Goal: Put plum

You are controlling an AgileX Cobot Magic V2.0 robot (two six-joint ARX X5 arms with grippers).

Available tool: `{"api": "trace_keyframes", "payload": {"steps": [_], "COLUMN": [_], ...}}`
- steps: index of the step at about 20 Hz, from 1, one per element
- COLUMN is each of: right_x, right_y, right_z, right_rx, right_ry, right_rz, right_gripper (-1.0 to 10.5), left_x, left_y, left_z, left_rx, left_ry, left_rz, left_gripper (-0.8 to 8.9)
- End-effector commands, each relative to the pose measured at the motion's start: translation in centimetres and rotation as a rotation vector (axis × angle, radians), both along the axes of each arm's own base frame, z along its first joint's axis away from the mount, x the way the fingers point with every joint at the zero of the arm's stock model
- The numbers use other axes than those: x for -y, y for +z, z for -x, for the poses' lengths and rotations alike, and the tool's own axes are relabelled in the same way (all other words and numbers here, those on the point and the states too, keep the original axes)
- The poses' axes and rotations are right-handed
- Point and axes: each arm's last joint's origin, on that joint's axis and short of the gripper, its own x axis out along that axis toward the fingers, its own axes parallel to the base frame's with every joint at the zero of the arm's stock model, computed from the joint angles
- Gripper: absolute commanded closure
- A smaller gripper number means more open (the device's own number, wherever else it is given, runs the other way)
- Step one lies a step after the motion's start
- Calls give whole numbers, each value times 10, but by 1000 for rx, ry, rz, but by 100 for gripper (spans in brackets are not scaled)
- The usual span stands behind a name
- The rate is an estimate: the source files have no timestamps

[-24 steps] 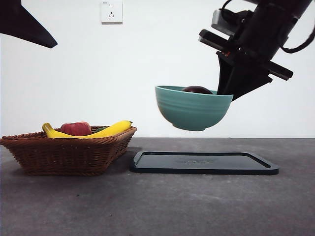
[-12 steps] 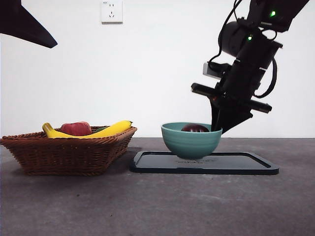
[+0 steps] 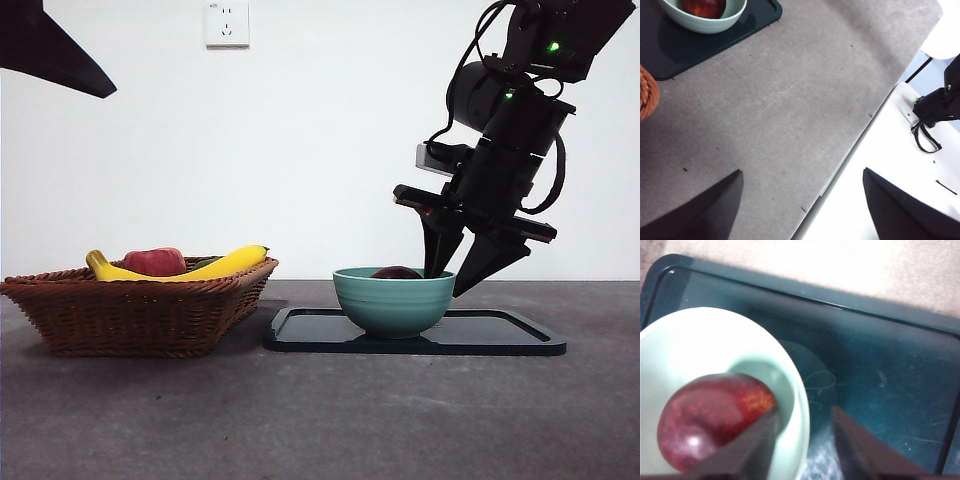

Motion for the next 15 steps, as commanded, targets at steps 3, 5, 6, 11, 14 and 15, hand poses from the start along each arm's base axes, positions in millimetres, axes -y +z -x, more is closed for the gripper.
{"api": "trace_keyframes", "payload": {"steps": [3, 5, 6, 11, 14, 15], "right_x": [2, 8, 11, 34, 47, 51], "right_y": [22, 57, 76, 160, 181, 187], "right_z": [0, 12, 22, 101, 143, 155], "right_rx": [61, 148, 192, 311, 303, 306], "right_ry": [-4, -14, -6, 77, 101, 101], "right_rz": [-11, -29, -38, -74, -77, -78], "right_gripper": [744, 744, 744, 744, 744, 744], "left_x": [2, 2, 2, 2, 2, 2], "left_y": [2, 2, 2, 2, 2, 2], "left_z": [-1, -1, -1, -1, -1, -1], "left_rx": [8, 9, 9, 9, 9, 9], "left_ry": [-10, -10, -10, -10, -10, -10], "left_rz": [9, 9, 9, 9, 9, 9], "left_gripper": [440, 440, 440, 440, 440, 440]}}
